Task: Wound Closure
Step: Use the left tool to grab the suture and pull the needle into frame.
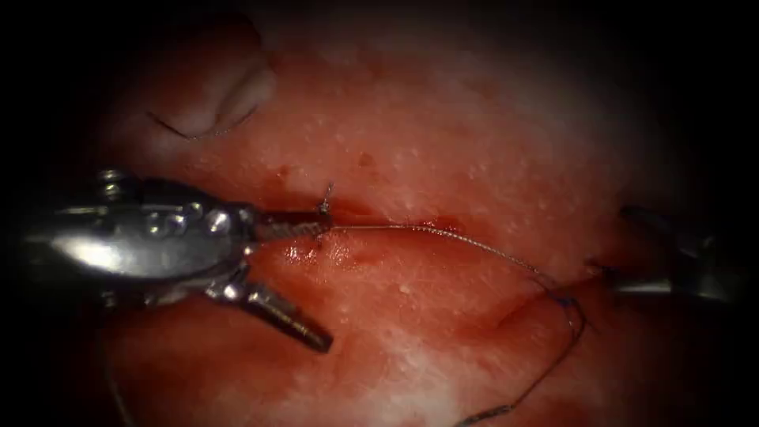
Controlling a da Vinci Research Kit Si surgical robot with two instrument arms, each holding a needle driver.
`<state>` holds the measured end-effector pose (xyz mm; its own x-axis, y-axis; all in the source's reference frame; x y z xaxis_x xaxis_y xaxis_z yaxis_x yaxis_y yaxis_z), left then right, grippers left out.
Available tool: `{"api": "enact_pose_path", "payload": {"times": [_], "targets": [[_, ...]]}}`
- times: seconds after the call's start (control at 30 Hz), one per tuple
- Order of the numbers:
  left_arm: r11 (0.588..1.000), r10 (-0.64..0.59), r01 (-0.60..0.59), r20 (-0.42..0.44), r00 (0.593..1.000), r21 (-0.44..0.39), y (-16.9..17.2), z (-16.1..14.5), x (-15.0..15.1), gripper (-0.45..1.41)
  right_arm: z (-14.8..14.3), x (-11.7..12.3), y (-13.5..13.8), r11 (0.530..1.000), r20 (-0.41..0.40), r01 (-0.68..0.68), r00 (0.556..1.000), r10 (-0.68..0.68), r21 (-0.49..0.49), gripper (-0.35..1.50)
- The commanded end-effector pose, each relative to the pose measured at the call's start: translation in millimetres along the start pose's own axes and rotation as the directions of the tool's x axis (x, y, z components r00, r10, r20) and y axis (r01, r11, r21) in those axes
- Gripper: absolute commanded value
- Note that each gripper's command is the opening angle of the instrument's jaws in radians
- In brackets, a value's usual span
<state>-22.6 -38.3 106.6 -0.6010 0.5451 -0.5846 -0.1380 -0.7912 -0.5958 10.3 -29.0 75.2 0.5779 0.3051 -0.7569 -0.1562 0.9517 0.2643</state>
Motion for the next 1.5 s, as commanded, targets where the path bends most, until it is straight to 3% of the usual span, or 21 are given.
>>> {"api": "enact_pose_path", "payload": {"times": [0.03, 0.3, 0.37, 0.43, 0.6, 0.8, 0.87, 1.03, 1.07, 1.13, 1.17, 1.3, 1.5], "targets": [[1.0, -0.001, 0.001, 0.001, 1.0, 0.008, -0.1, 1.7, 0.1, 0.81, 0.4, 0.0, 0.0, 1.0, -0.011, -0.008, 1.0, 0.008, -0.014, 1.01], [1.0, 0.016, -0.017, 0.005, 1.0, 0.016, 0.8, 5.8, -0.3, 0.81, 0.7, 0.4, -0.3, 0.999, -0.019, -0.018, 1.0, 0.018, -0.026, 1.03], [1.0, 0.019, -0.02, 0.018, 1.0, 0.018, 0.5, 5.6, -0.5, 0.81, 0.9, 0.5, -0.5, 1.0, -0.022, -0.018, 1.0, 0.017, -0.019, 1.03], [0.997, 0.021, -0.024, 0.045, 0.999, 0.072, -0.6, 4.9, -0.8, 0.8, 1.3, 0.7, -0.7, 1.0, -0.023, -0.019, 1.0, 0.018, -0.017, 1.03], [0.968, -0.006, -0.036, 0.166, 0.986, 0.247, -5.2, 3.4, -3.6, 0.81, 1.9, 1.1, -1.2, 1.0, -0.027, -0.019, 0.999, 0.019, -0.011, 1.03], [0.959, -0.022, -0.061, 0.288, 0.957, 0.276, -7.4, 4.4, -7.9, 0.85, 2.2, 1.2, -1.4, 1.0, -0.031, -0.019, 0.999, 0.019, -0.009, 1.03], [0.959, -0.016, -0.093, 0.378, 0.926, 0.268, -8.6, 4.3, -10.7, 0.88, 2.2, 1.2, -1.4, 1.0, -0.031, -0.019, 0.999, 0.018, -0.009, 1.03], [0.961, -0.018, -0.101, 0.424, 0.906, 0.257, -10.8, 2.4, -13.0, 0.86, 2.3, 1.3, -1.6, 1.0, -0.031, -0.019, 0.999, 0.019, -0.01, 1.03], [0.962, -0.015, -0.107, 0.438, 0.899, 0.252, -11.1, 2.2, -13.4, 0.75, 2.4, 1.3, -1.6, 1.0, -0.032, -0.019, 0.999, 0.019, -0.008, 1.03], [0.968, -0.011, -0.106, 0.457, 0.889, 0.229, -10.7, 2.2, -14.0, -0.19, 2.5, 1.4, -1.7, 1.0, -0.033, -0.019, 0.999, 0.019, -0.006, 1.03], [0.97, -0.011, -0.103, 0.459, 0.888, 0.222, -10.3, 2.2, -14.1, -0.45, 2.5, 1.4, -1.7, 1.0, -0.033, -0.019, 0.999, 0.019, -0.006, 1.03], [0.971, 0.017, -0.124, 0.463, 0.886, 0.203, -8.9, 2.3, -13.3, -0.45, 2.5, 1.5, -1.8, 1.0, -0.033, -0.019, 0.999, 0.019, -0.007, 1.03], [0.957, 0.074, -0.186, 0.431, 0.899, 0.223, -8.8, 2.2, -8.9, -0.45, 2.9, 1.7, -1.8, 1.0, -0.032, -0.021, 0.999, 0.021, -0.01, 1.03]]}}
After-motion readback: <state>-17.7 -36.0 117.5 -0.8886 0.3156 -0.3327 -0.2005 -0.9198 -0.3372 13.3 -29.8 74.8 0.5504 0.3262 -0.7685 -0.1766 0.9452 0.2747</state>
